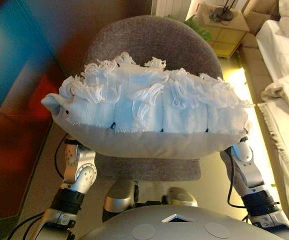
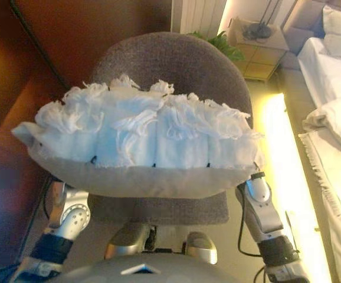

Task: Pick up the cushion and take it to the sofa

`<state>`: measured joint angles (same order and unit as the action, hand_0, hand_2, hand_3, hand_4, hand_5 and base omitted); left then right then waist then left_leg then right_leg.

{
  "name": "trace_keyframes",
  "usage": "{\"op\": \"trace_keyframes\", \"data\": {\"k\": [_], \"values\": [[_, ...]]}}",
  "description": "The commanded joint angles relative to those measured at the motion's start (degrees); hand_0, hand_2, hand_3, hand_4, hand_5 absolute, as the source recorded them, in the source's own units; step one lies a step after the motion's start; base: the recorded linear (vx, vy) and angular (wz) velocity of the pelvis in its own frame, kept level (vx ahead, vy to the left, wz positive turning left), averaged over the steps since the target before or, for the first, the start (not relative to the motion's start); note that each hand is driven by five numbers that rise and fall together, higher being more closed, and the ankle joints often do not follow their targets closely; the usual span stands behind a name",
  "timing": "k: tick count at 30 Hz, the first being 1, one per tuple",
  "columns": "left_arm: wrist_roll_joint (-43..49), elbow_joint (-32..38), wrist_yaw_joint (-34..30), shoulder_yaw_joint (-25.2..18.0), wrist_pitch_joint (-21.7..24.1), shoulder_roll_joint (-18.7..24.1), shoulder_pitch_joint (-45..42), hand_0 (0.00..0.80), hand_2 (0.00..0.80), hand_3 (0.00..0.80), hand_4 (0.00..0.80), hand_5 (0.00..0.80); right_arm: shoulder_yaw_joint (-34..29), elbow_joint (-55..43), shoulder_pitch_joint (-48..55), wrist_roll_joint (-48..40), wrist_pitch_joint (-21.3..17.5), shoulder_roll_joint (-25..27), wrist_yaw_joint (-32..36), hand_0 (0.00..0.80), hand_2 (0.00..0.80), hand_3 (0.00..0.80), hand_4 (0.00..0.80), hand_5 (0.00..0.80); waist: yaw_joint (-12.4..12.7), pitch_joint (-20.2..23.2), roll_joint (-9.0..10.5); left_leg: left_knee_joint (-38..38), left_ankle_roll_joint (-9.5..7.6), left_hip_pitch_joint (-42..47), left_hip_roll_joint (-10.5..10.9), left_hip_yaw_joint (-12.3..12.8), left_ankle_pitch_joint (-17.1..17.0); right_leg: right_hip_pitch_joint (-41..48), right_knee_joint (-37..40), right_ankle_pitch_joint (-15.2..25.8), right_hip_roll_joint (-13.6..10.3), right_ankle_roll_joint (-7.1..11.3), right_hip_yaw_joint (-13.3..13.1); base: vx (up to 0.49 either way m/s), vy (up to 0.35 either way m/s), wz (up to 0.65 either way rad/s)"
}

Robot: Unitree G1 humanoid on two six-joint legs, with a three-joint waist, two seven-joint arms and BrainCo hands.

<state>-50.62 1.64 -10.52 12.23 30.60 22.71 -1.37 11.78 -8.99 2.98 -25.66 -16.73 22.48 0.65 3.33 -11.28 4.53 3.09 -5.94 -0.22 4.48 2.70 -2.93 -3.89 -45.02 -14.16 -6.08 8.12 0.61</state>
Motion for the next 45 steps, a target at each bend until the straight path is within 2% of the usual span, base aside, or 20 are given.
{"op": "trace_keyframes", "data": {"k": [1,3,4,7,10,14,15,17,18,19,20,22,23,24,26,29,34,36,38,45], "values": [[4.8,7.2,-6.8,5.3,-2.7,-1.0,2.8,0.800,0.800,0.800,0.800,0.800,4.3,-6.9,-4.1,2.8,-5.1,-1.6,2.4,0.800,0.800,0.800,0.800,0.800,-1.1,5.8,-2.76,-0.4,3.45,1.2,-2.9,-3.5,6.8,0.0,17.9,10.7,1.9,-1.31,6.5,0.276,-0.047,0.02],[4.1,8.4,-7.3,4.3,-2.7,-0.3,1.5,0.800,0.800,0.800,0.800,0.800,3.7,-7.2,-3.0,1.9,-6.4,-0.7,3.5,0.800,0.800,0.800,0.800,0.800,-1.7,4.6,-3.07,-0.4,3.94,3.1,-3.3,-3.5,8.4,0.5,27.2,10.1,-0.4,-2.12,8.0,0.252,-0.129,-0.06],[4.0,8.6,-7.1,4.3,-2.3,-0.2,0.9,0.800,0.800,0.800,0.800,0.800,3.8,-7.1,-2.8,1.5,-6.9,-0.3,4.1,0.800,0.800,0.800,0.800,0.800,-2.1,4.3,-2.96,-0.2,4.18,3.8,-3.5,-3.5,9.2,1.1,32.6,10.5,-0.9,-2.11,7.5,0.295,-0.184,-0.16],[3.7,8.9,-7.5,5.3,-2.2,-0.3,-0.2,0.800,0.800,0.800,0.800,0.800,4.2,-6.6,-3.1,0.7,-6.6,0.7,3.0,0.800,0.800,0.800,0.800,0.800,-3.4,4.0,-2.22,0.2,4.87,6.3,-3.7,-3.2,12.1,1.4,44.7,18.3,-3.5,0.05,1.8,0.380,-0.226,-0.33],[3.4,8.9,-10.2,5.2,-2.4,-0.2,-1.4,0.800,0.800,0.800,0.800,0.800,3.9,-6.2,-2.7,0.6,-6.0,-0.1,2.7,0.800,0.800,0.800,0.800,0.800,-4.6,3.7,-2.25,-0.6,5.41,9.8,-5.8,-2.4,14.5,-0.4,47.1,23.0,-5.9,1.47,-1.1,0.409,-0.284,-0.02],[3.8,7.8,-9.9,5.8,0.1,0.2,-1.4,0.800,0.800,0.800,0.800,0.800,2.4,-5.6,-2.6,-1.2,-4.8,1.0,5.0,0.800,0.800,0.800,0.800,0.800,-5.7,4.5,-2.26,0.5,7.18,12.3,-9.7,-1.1,15.4,0.0,46.3,20.4,-5.3,2.02,-0.3,0.337,-0.276,0.24],[3.9,7.8,-8.2,5.9,0.7,0.6,-1.1,0.800,0.800,0.800,0.800,0.800,1.8,-5.1,-3.1,-2.1,-4.1,2.2,5.8,0.800,0.800,0.800,0.800,0.800,-6.1,5.1,-2.19,4.0,8.59,12.2,-12.1,-0.5,13.9,-0.2,45.0,19.1,-4.7,1.31,-0.2,0.334,-0.289,0.31],[2.5,7.6,-5.1,5.5,0.5,0.6,-1.3,0.800,0.800,0.800,0.800,0.800,0.6,-4.1,-3.8,-4.5,-1.9,4.3,6.1,0.800,0.800,0.800,0.800,0.800,-6.0,5.6,-2.38,11.3,10.57,10.3,-15.2,-0.1,6.6,0.2,43.4,17.3,-2.9,-0.66,1.2,0.311,-0.295,0.14],[1.1,7.6,-5.4,5.2,-0.3,0.2,-1.3,0.800,0.800,0.800,0.800,0.800,0.0,-3.7,-3.6,-5.4,-2.0,4.9,6.4,0.800,0.800,0.800,0.800,0.800,-5.5,5.5,-1.92,15.6,10.52,6.4,-14.9,-0.3,4.3,1.6,43.6,16.6,-2.6,-1.67,2.4,0.177,-0.222,0.25],[1.8,7.6,-5.6,5.1,-0.6,-0.2,-1.4,0.800,0.800,0.800,0.800,0.800,-0.3,-3.4,-3.4,-5.1,-2.4,5.0,6.4,0.800,0.800,0.800,0.800,0.800,-5.2,5.4,-1.51,17.9,10.21,3.8,-14.2,-0.4,3.9,2.8,44.2,16.5,-2.7,-2.06,3.3,0.117,-0.189,0.36],[4.5,7.6,-5.6,5.7,0.0,-1.2,-1.4,0.800,0.800,0.800,0.800,0.800,-0.2,-2.8,-3.5,-3.5,-3.6,5.2,5.5,0.800,0.800,0.800,0.800,0.800,-3.6,4.7,-0.94,16.0,9.29,-0.3,-9.9,-1.6,5.2,5.4,46.6,16.7,-2.7,-1.66,4.6,0.082,-0.110,0.40],[5.0,6.9,-5.3,7.4,1.0,-1.7,-1.1,0.800,0.800,0.800,0.800,0.800,1.3,-1.3,-4.3,-1.8,-5.8,4.8,4.8,0.800,0.800,0.800,0.800,0.800,-2.6,3.7,-1.53,10.3,8.70,-0.5,-6.6,-1.2,7.1,6.6,47.7,16.7,-2.1,-0.90,4.7,0.100,-0.014,0.29],[5.3,5.6,-5.6,7.6,1.4,-2.0,-0.6,0.800,0.800,0.800,0.800,0.800,2.1,-1.0,-4.6,-1.2,-5.8,4.6,3.7,0.800,0.800,0.800,0.800,0.800,-2.3,3.7,-1.41,9.8,7.99,0.0,-5.2,-3.3,8.3,6.5,47.7,16.9,-2.2,-0.79,4.5,0.091,0.055,-0.20],[5.1,4.8,-5.7,7.9,1.5,-2.0,0.0,0.800,0.800,0.800,0.800,0.800,2.7,-0.8,-4.9,-0.5,-5.5,4.3,2.3,0.800,0.800,0.800,0.800,0.800,-2.2,3.8,-1.46,8.8,7.68,0.4,-4.8,-4.1,8.6,6.5,47.6,16.7,-2.1,-0.96,4.8,0.062,0.067,-0.42],[6.0,3.6,-3.9,8.5,-0.1,-2.5,0.8,0.800,0.800,0.800,0.800,0.800,3.3,-0.1,-4.8,-0.5,-4.4,3.4,1.3,0.800,0.800,0.800,0.800,0.800,-2.7,4.4,-1.46,4.4,7.20,2.5,-4.5,-3.9,10.2,7.4,48.8,16.9,-1.8,-1.12,5.2,0.086,0.093,-0.29],[7.5,2.9,-3.3,8.1,-3.5,-2.7,0.8,0.800,0.800,0.800,0.800,0.800,2.8,-1.9,-2.2,0.3,-2.9,2.1,2.4,0.800,0.800,0.800,0.800,0.800,-3.8,5.4,-1.68,-0.2,6.78,5.5,-4.8,-3.0,10.7,6.9,48.7,17.2,-2.5,0.03,5.1,0.093,0.088,0.14],[9.3,2.8,-1.8,6.7,-7.4,-1.8,-1.7,0.800,0.800,0.800,0.800,0.800,1.2,-1.0,0.3,1.5,-1.7,-0.2,-1.0,0.800,0.800,0.800,0.800,0.800,-5.3,4.8,-2.15,-1.9,5.57,7.7,-4.6,-0.5,12.0,4.2,47.4,18.6,-3.9,1.90,4.5,0.013,0.064,0.18],[8.6,3.2,-1.2,5.6,-9.0,-1.2,-2.1,0.800,0.800,0.800,0.800,0.800,1.0,-1.2,1.0,2.2,-0.5,-0.7,-1.4,0.800,0.800,0.800,0.800,0.800,-5.7,4.4,-2.46,-2.1,5.05,7.9,-4.5,0.4,12.1,2.7,45.0,18.4,-3.7,1.83,3.9,-0.041,0.017,-0.32],[8.5,3.1,-0.7,5.1,-9.4,-0.8,-1.8,0.800,0.800,0.800,0.800,0.800,0.9,0.4,0.6,2.1,-0.6,-0.8,-1.7,0.800,0.800,0.800,0.800,0.800,-5.9,4.2,-2.82,-2.6,4.58,7.9,-4.7,1.2,11.7,2.8,43.2,16.3,-2.6,1.41,3.6,-0.019,-0.027,-0.23],[11.1,1.3,5.6,7.3,-10.1,-1.9,1.1,0.800,0.800,0.800,0.800,0.800,3.0,5.6,-3.3,2.2,0.5,-0.1,-2.4,0.800,0.800,0.800,0.800,0.800,-5.6,4.6,-2.27,-3.9,4.71,9.6,-4.8,1.4,12.2,4.8,47.7,17.8,-2.1,1.42,2.6,0.086,-0.140,-0.17]]}}
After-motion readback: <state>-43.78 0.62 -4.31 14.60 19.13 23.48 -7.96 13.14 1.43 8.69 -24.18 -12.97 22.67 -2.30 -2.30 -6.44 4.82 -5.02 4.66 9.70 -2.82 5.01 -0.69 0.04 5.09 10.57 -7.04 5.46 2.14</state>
